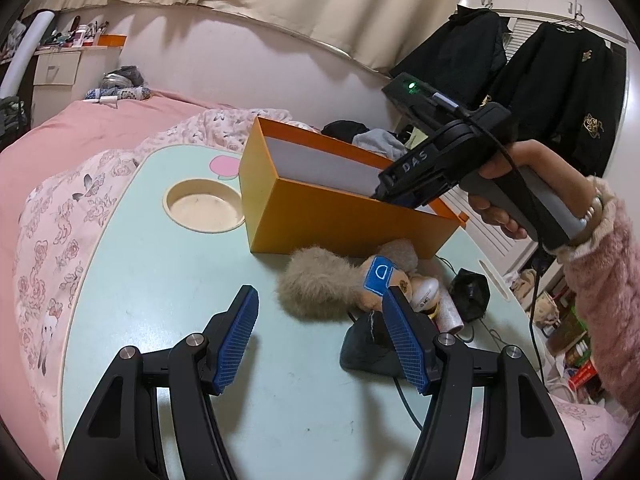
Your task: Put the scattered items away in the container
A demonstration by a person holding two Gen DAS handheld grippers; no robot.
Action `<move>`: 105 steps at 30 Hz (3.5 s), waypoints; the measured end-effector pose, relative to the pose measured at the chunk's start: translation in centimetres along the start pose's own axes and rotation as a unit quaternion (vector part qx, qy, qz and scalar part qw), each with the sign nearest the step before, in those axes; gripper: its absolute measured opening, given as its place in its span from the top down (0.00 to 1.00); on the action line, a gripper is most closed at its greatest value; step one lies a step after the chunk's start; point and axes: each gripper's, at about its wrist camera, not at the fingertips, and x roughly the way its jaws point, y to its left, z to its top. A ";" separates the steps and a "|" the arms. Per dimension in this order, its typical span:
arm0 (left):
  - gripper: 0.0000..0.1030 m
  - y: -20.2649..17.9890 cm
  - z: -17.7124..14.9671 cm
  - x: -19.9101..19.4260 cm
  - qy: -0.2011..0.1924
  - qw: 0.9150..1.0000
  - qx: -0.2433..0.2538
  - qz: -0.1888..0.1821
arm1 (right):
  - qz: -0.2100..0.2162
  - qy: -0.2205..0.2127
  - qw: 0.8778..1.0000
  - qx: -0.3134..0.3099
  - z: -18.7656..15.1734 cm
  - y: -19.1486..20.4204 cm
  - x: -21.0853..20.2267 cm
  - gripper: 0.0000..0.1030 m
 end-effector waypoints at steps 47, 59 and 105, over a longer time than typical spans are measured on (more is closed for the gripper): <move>0.37 0.0 -0.2 0.4 0.006 1.000 0.000 0.003 | -0.001 -0.135 0.987 -0.086 -2.2 3.6 -4.6 0.59; 0.37 0.2 -0.2 0.5 0.007 1.000 -0.001 0.001 | 0.076 -0.004 0.996 -0.047 2.1 6.5 1.5 0.31; 0.37 0.0 -0.5 0.6 0.012 1.000 -0.004 0.004 | 0.010 -0.036 0.994 -0.107 1.4 8.6 0.0 0.44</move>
